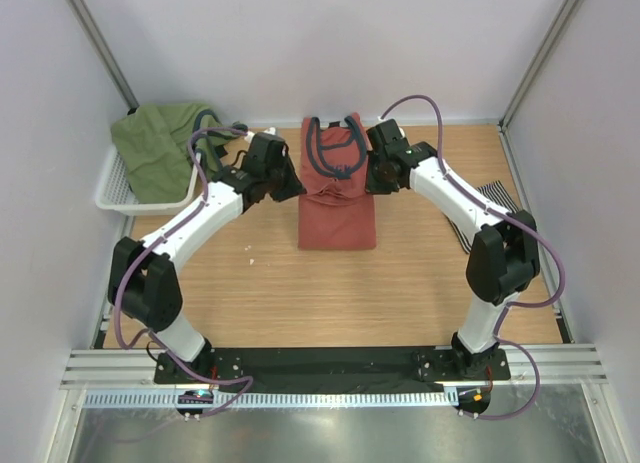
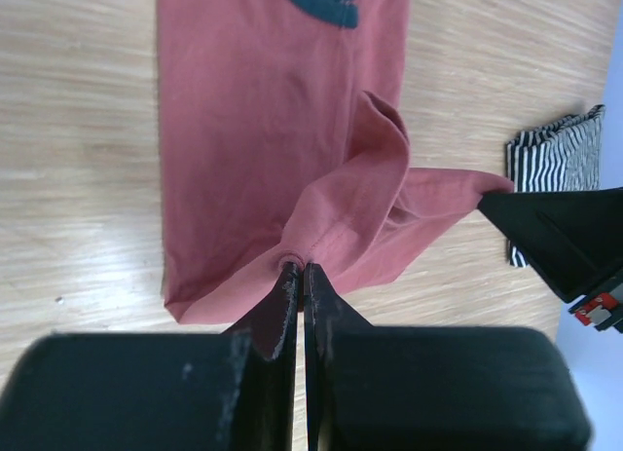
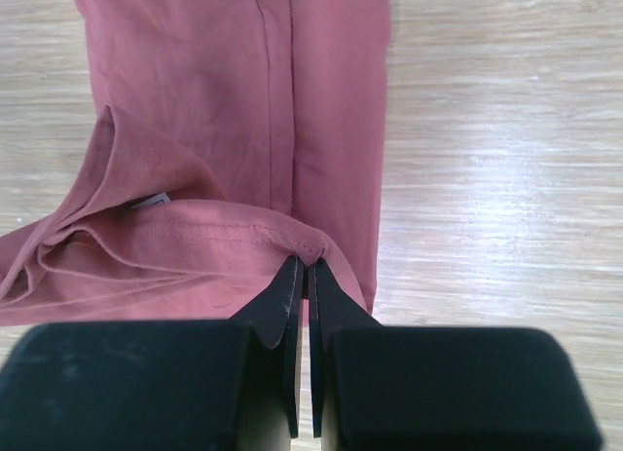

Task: Fold and stack the tank tops
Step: Fold the tank top

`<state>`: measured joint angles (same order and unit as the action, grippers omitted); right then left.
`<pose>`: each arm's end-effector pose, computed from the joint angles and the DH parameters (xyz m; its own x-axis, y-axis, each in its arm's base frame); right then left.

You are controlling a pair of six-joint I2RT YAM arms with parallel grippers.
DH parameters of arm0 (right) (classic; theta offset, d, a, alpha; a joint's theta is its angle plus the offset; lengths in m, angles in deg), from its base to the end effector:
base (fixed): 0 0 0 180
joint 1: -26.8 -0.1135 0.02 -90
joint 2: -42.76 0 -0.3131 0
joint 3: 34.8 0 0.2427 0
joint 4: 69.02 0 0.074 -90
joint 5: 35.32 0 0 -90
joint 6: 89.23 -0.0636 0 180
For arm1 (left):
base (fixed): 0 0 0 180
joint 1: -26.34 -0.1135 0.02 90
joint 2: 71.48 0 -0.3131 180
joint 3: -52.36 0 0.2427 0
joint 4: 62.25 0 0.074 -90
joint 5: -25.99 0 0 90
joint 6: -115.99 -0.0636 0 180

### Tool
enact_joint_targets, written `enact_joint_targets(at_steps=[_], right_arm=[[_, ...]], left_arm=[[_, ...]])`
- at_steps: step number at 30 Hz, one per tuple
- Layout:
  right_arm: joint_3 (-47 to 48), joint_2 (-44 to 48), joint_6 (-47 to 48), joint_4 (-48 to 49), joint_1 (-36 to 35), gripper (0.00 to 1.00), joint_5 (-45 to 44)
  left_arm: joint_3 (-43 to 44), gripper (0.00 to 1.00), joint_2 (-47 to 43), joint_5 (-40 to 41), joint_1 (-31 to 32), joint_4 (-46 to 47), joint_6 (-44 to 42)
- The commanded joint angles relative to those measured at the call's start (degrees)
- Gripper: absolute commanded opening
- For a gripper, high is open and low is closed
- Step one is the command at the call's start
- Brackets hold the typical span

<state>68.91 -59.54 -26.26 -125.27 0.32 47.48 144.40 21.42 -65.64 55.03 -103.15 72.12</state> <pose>0.3690 0.1749 0.3133 -0.8235 0.0935 -0.5595 -0.0039 0.9854 0.1704 0.3335 -0.1846 0.3309 -0.7643 -0.4032 -0.5033 -0.0757 0.8311 -0.5509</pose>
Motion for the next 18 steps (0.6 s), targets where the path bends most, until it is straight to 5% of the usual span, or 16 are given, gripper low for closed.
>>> enact_joint_targets(at_steps=[1, 18], right_arm=[[4.37, 0.17, 1.27, 0.1, 0.55, 0.01, 0.79], [10.88, -8.26, 1.8, 0.62, 4.68, 0.01, 3.68]], left_arm=[[4.0, 0.0, 1.14, -0.83, -0.56, 1.1, -2.18], [12.09, 0.0, 12.91, -2.5, -3.46, 0.92, -3.5]])
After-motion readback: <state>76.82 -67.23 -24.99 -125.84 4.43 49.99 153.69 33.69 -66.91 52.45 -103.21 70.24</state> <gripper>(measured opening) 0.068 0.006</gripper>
